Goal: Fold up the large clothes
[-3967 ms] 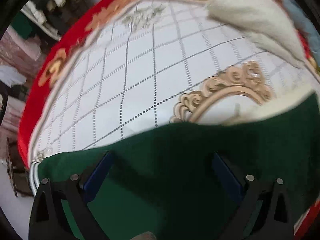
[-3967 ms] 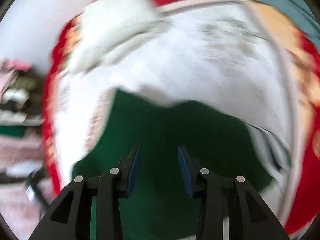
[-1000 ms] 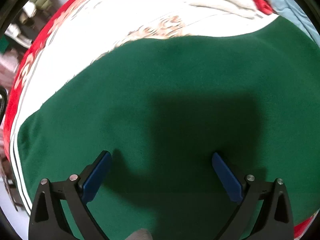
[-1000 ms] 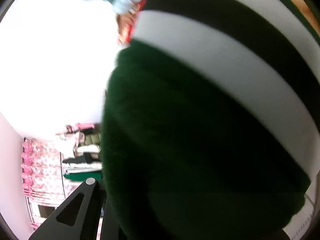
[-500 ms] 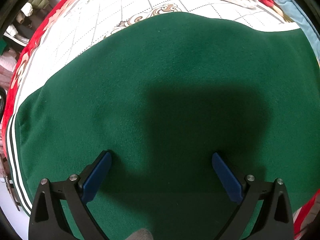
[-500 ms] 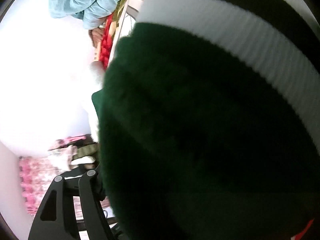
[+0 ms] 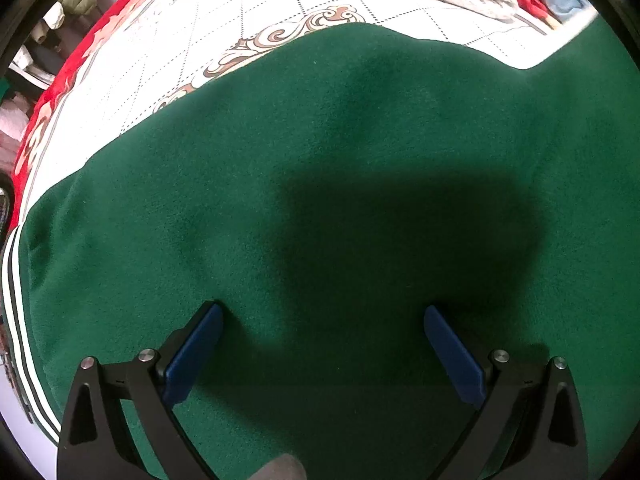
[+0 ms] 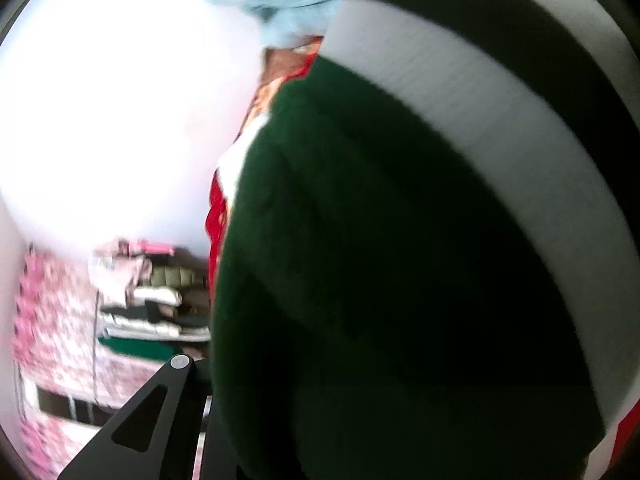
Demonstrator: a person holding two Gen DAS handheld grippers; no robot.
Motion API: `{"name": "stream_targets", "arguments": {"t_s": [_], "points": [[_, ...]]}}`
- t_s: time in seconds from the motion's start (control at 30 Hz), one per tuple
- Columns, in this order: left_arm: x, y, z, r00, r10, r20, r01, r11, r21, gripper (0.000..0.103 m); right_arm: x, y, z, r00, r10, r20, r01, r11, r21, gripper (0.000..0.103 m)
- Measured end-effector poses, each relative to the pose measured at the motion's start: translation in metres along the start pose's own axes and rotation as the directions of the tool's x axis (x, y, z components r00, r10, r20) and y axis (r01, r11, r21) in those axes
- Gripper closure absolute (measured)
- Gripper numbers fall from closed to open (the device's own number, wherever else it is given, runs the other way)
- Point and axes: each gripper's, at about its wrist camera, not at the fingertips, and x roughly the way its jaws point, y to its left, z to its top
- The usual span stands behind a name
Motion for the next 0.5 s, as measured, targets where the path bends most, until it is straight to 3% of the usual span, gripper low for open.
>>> {"name": "stream_targets", "arguments": {"t_s": [0.13, 0.27, 0.4, 0.5], "points": [[-0.002, 0.01, -0.004, 0.999, -0.032, 0.01, 0.033, 0.999, -0.003, 0.0, 0.022, 0.075, -0.007, 0.997, -0.072, -0.03, 0.065, 0.979, -0.193, 0.081], [-0.029, 0.052, -0.013, 0.995, -0.099, 0.028, 0.101, 0.99, -0.103, 0.0, 0.046, 0.145, -0.031, 0.983, -0.179, -0.037, 0.149, 0.902, -0.405, 0.081], [-0.091, 0.146, -0.048, 0.99, -0.089, 0.111, 0.117, 0.953, -0.279, 0.0, 0.081, 0.212, -0.079, 0.966, -0.252, -0.06, 0.168, 0.786, -0.595, 0.081], [-0.132, 0.222, -0.09, 0.99, -0.001, 0.138, 0.055, 0.92, -0.388, 0.0, 0.115, 0.246, -0.128, 0.954, -0.279, -0.112, 0.125, 0.706, -0.697, 0.081]]}}
